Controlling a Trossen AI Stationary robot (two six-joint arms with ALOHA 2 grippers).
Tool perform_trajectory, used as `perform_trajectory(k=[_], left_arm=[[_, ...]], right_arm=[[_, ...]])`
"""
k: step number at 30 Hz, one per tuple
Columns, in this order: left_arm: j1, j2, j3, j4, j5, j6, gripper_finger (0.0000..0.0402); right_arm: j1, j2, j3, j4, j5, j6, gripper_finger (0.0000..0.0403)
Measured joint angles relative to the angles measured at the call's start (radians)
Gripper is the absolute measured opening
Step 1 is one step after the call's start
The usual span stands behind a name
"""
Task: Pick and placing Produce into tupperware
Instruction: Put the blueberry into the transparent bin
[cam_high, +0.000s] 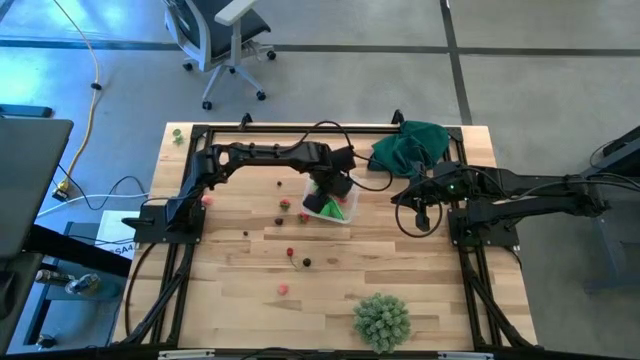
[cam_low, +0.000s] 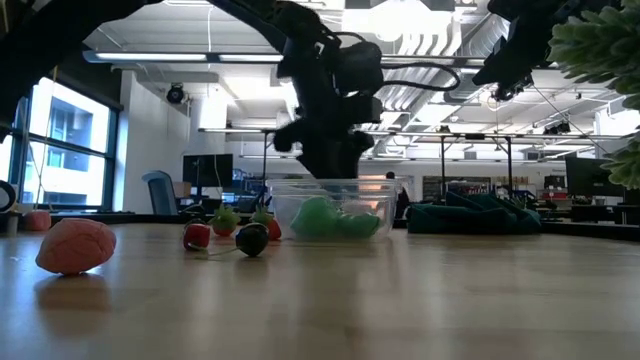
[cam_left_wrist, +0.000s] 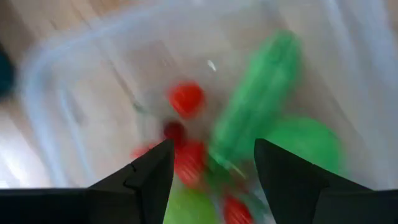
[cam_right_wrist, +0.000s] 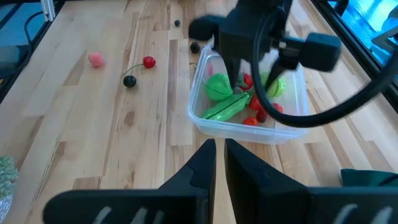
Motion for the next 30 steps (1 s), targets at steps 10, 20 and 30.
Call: perform_trajectory(k=[10,20,30], left_arm=[[0.016,-0.002,0.214,-0.414,-0.01,-0.017,0.0182],[0.105,-0.082,0.123,-0.493,-0.024,-0.027,0.0154],[0.205,-0.471,-0.332,-0.135,0.015,-0.029,0.0143]], right_arm=[[0.0,0.0,0.0,0.0,0.0,0.0,0.0024],[0.0,0.0,0.0,0.0,0.0,0.0,0.0024],[0.0,0.0,0.0,0.0,0.0,0.0,0.0024]])
